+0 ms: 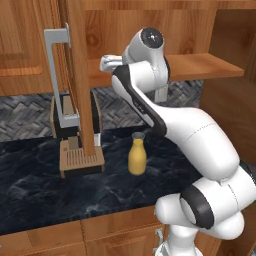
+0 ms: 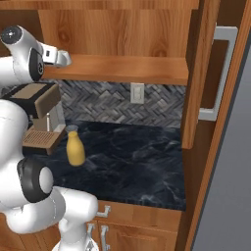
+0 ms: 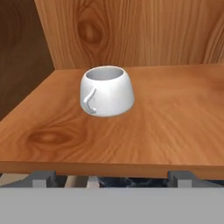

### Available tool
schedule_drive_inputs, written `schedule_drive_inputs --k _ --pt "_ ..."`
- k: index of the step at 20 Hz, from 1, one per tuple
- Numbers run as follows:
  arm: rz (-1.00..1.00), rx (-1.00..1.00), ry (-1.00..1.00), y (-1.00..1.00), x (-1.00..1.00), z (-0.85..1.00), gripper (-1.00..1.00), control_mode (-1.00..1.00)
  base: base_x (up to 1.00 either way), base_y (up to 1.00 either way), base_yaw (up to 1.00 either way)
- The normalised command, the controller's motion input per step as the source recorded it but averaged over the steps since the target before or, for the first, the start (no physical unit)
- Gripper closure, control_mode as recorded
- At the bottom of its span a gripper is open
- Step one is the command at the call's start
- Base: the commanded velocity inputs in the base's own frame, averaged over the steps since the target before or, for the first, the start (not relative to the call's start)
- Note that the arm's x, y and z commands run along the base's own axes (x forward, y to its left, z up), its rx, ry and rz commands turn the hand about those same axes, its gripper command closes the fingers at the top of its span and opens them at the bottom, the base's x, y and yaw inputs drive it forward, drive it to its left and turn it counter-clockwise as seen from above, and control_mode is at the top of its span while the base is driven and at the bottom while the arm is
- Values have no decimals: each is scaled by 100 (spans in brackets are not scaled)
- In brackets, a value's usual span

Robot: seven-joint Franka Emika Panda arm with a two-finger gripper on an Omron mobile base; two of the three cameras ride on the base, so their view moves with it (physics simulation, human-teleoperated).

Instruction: There is a tray on the dining counter. Grab the cup, mug, and pitcher and place them on the tray. The pitcher may be placed next to the tray if it cannot fit the tray.

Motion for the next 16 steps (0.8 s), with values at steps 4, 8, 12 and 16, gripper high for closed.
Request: schedule_drive_inputs --k 4,8,12,16 --pt "0 0 0 5 27 0 -100 -100 0 0 0" --pt "0 0 0 5 26 0 -100 -100 0 0 0" --pt "0 0 0 6 24 0 -100 -100 0 0 0" --pt "0 0 0 10 19 -4 -100 -100 0 0 0"
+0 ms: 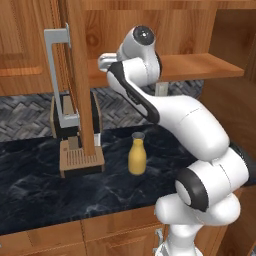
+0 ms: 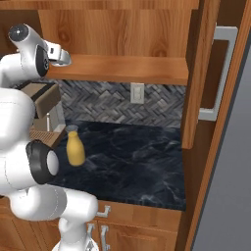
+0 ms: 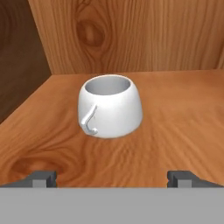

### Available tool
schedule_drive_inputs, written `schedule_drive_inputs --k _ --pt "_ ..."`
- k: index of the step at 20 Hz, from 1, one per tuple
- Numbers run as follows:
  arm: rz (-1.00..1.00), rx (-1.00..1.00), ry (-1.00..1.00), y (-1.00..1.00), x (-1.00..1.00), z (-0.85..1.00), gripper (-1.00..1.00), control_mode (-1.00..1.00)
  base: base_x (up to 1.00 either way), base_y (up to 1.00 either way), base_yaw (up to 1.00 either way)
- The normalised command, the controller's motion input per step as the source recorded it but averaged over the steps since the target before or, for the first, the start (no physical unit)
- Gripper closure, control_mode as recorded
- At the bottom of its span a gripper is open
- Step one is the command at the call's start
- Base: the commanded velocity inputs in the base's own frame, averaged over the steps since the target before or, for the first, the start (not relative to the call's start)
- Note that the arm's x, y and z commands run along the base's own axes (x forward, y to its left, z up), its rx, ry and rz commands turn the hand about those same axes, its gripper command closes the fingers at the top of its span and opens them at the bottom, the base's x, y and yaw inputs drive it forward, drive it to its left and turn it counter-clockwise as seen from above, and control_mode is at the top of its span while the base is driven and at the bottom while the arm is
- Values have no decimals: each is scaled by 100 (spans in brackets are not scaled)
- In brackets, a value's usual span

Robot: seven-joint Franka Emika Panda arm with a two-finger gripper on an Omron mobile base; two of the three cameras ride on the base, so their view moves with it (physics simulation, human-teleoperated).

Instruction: There is a tray on the dining counter. Grab the cup, mug, and pitcher and place them on the tray. The pitcher may be placed next to the tray if it cannot fit the tray.

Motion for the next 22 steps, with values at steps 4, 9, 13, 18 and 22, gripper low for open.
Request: schedule_drive_inputs --k 4,9,13,18,22 --pt "0 0 0 12 19 -3 -100 -100 0 0 0" --pt "0 0 0 13 18 -2 -100 -100 0 0 0" --pt "0 0 0 11 18 0 -100 -100 0 0 0" --pt "0 0 0 4 17 -4 -100 -100 0 0 0" --pt "0 0 0 0 16 -5 -100 -100 0 0 0"
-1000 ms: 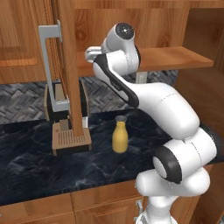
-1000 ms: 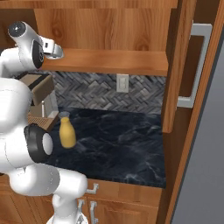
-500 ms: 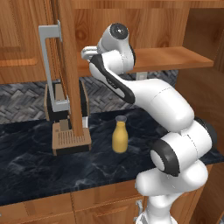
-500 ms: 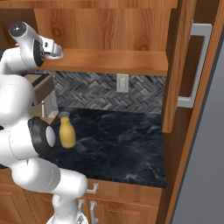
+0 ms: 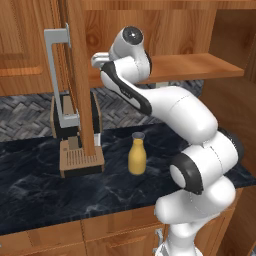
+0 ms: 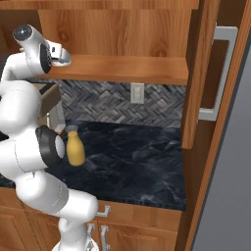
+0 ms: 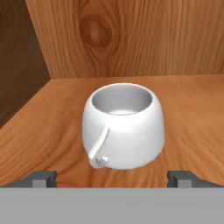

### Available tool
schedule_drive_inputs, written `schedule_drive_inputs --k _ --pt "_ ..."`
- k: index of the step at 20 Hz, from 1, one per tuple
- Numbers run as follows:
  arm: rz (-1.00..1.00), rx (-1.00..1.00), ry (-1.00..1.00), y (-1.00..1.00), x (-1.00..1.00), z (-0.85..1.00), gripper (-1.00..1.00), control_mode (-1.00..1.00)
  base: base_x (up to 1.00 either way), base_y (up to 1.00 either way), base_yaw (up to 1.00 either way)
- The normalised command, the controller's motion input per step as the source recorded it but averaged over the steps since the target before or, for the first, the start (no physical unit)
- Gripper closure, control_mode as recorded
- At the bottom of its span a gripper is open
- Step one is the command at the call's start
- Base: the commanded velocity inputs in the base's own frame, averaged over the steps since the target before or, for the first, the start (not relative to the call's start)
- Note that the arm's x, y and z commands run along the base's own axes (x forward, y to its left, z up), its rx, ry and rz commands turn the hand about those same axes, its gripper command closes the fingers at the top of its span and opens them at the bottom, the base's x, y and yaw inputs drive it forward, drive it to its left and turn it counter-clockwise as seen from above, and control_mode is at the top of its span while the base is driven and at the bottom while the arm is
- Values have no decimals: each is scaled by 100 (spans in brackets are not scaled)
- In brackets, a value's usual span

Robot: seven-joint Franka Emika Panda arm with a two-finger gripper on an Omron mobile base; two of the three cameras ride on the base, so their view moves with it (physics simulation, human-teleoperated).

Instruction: There is a tray on the dining counter. Grab the cup, mug, and pitcher and place them on the tray. The pitcher may be placed next to the tray if it cannot fit the tray.

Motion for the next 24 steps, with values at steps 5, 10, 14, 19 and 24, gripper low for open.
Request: schedule_drive_inputs --k 5,10,14,19,24 --pt "0 0 0 0 11 -6 -100 -100 0 0 0" --pt "0 0 0 0 6 0 -100 -100 0 0 0" --pt "0 0 0 1 7 0 -100 -100 0 0 0" --pt "0 0 0 1 5 -2 -100 -100 0 0 0" --pt "0 0 0 1 3 0 -100 -100 0 0 0"
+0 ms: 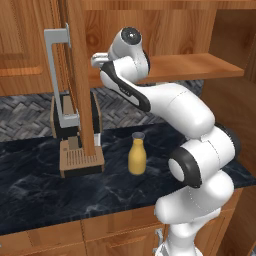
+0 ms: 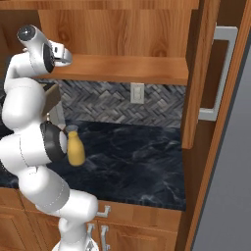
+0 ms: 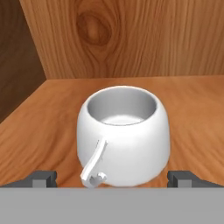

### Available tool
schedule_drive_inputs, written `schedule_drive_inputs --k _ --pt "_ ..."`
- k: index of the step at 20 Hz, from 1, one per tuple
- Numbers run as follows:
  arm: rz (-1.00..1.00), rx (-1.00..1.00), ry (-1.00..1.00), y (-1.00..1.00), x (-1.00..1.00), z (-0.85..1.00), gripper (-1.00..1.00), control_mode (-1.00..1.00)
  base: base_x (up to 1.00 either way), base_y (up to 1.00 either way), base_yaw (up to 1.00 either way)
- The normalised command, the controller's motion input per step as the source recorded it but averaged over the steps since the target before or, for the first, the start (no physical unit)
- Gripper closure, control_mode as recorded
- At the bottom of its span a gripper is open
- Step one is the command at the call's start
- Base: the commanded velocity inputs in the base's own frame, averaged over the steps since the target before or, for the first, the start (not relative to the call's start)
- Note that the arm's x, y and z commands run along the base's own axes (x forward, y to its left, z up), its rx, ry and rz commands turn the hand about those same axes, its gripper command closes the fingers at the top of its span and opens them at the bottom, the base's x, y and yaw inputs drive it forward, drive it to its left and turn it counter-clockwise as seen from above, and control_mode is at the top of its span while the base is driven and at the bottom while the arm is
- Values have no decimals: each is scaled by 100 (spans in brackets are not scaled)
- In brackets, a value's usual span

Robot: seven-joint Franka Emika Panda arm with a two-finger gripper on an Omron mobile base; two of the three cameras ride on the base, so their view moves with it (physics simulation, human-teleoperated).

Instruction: There is a tray on the dining counter. Grab the cup, mug, and pitcher and place them on the tray. The pitcher may be placed next to the tray if it cannot fit the tray.

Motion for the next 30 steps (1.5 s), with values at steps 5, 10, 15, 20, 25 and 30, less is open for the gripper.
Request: schedule_drive_inputs --k 5,10,15,20,25,30 --pt "0 0 0 0 4 0 -100 -100 0 0 0" --pt "0 0 0 1 6 -1 -100 -100 0 0 0" --pt "0 0 0 1 7 -5 -100 -100 0 0 0" --pt "0 0 0 3 7 -4 -100 -100 0 0 0" --pt "0 0 0 6 10 -1 -100 -100 0 0 0" --pt "0 0 0 9 17 0 -100 -100 0 0 0"
